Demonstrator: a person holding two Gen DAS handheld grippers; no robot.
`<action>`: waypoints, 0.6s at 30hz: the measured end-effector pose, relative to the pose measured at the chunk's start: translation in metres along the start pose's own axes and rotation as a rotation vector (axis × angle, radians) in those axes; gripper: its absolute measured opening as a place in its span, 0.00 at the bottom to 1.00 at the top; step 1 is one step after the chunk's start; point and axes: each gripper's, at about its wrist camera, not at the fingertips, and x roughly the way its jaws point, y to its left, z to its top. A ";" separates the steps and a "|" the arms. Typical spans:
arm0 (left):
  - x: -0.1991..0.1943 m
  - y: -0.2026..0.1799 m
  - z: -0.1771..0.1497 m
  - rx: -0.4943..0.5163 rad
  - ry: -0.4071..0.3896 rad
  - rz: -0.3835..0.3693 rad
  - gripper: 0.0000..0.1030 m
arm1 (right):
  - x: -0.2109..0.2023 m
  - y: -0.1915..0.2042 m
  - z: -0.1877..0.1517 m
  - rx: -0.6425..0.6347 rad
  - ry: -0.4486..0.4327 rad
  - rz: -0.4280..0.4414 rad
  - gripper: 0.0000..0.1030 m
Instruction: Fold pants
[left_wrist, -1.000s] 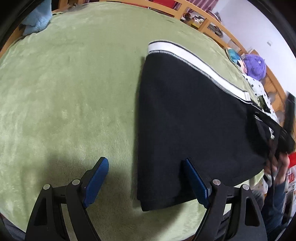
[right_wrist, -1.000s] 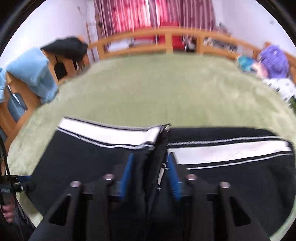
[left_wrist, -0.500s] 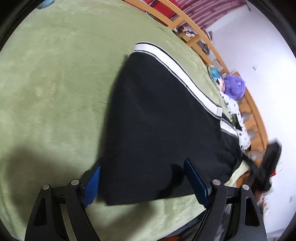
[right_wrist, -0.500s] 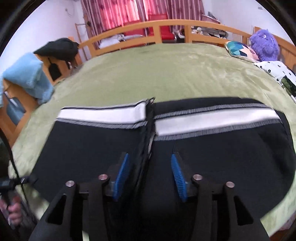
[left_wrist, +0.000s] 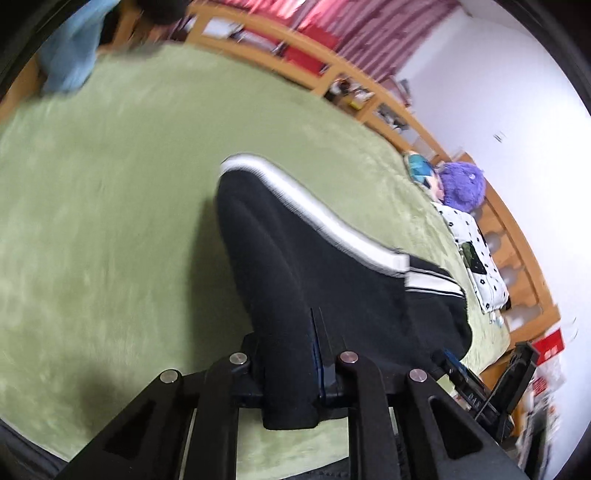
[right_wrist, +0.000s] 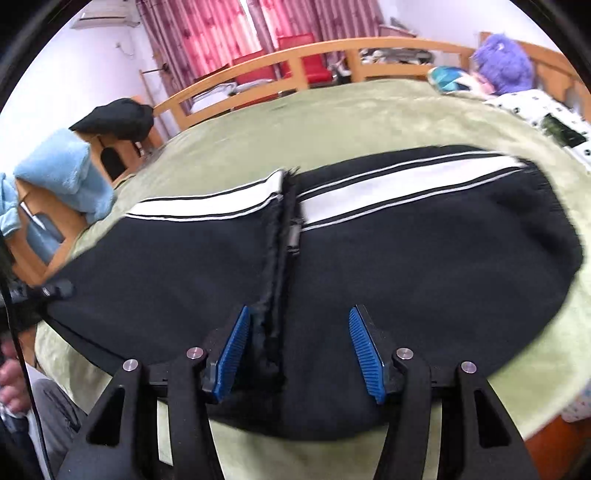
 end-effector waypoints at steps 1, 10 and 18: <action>-0.004 -0.014 0.004 0.028 -0.012 0.003 0.15 | -0.006 -0.003 -0.001 -0.002 -0.003 -0.010 0.54; -0.024 -0.144 0.035 0.238 -0.090 -0.027 0.15 | -0.102 -0.067 -0.014 0.023 -0.060 -0.233 0.54; 0.017 -0.277 0.032 0.418 -0.083 -0.043 0.15 | -0.155 -0.134 -0.019 0.098 -0.125 -0.356 0.55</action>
